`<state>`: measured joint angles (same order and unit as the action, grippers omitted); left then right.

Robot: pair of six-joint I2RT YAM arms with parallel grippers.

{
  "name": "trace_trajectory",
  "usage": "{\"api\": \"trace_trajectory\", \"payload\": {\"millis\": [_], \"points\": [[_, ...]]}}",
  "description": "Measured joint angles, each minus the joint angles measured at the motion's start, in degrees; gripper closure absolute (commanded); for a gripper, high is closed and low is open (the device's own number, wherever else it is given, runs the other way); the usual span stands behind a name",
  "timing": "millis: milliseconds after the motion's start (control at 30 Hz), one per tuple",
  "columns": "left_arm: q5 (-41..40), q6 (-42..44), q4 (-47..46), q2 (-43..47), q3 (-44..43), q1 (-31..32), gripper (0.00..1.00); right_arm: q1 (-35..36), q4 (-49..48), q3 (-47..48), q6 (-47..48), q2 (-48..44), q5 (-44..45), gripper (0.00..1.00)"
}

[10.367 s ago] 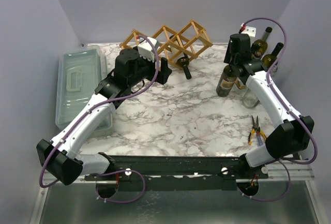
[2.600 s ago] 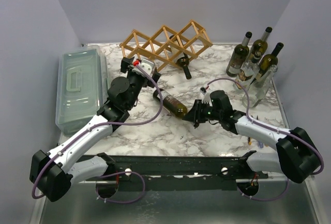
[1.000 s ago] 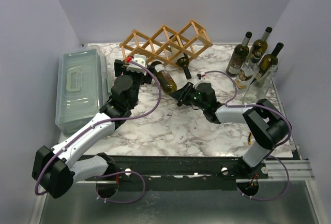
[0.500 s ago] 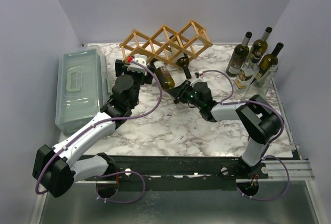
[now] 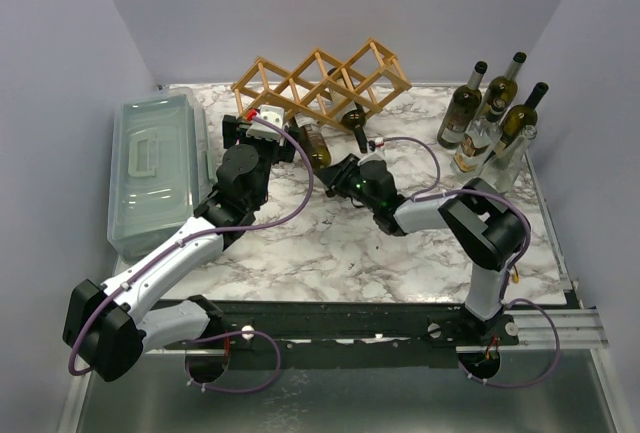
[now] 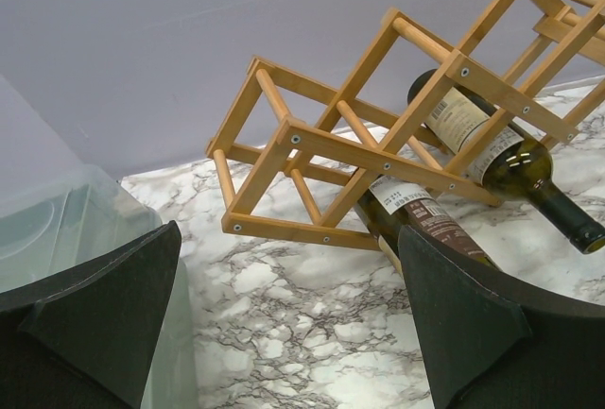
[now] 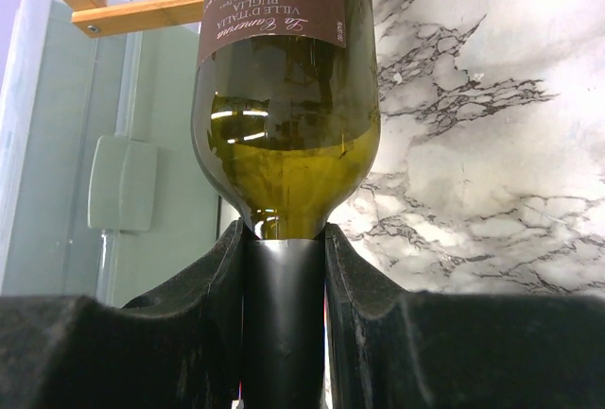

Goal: Put the wine bottle on the wine rack

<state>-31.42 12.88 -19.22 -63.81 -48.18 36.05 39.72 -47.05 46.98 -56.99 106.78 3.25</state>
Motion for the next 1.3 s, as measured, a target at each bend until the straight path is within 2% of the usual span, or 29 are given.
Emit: {"api": "trace_trajectory", "payload": {"millis": [700,833,1300], "points": [[-1.1,1.2,0.0,0.0,0.0,-0.9,0.02,1.5,0.3,8.1,1.6,6.7,9.9,0.99],[-1.2,1.1,0.0,0.0,0.0,-2.0,0.02,1.4,0.4,11.2,3.6,9.1,10.0,1.0],[-1.2,0.0,0.0,0.0,0.0,-3.8,0.02,0.8,-0.4,13.2,11.7,11.8,7.0,0.99]]}}
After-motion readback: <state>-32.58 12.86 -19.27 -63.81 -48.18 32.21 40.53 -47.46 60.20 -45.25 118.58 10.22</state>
